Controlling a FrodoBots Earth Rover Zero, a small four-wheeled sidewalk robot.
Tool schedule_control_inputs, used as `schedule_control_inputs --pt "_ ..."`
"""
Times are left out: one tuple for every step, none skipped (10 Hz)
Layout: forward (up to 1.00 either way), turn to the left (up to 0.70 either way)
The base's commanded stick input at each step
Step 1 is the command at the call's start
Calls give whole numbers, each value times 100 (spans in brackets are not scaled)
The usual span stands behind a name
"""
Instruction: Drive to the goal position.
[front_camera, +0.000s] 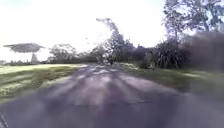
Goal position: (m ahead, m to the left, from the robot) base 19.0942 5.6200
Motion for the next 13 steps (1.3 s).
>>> schedule_control_inputs --pt "70 0" --pt "70 0" --pt "70 0" --pt "70 0" --pt "70 0" --pt "70 0" --pt "70 0" --pt "70 0" --pt "70 0" --pt "70 0" --pt "70 0" --pt "70 0" --pt "70 0"
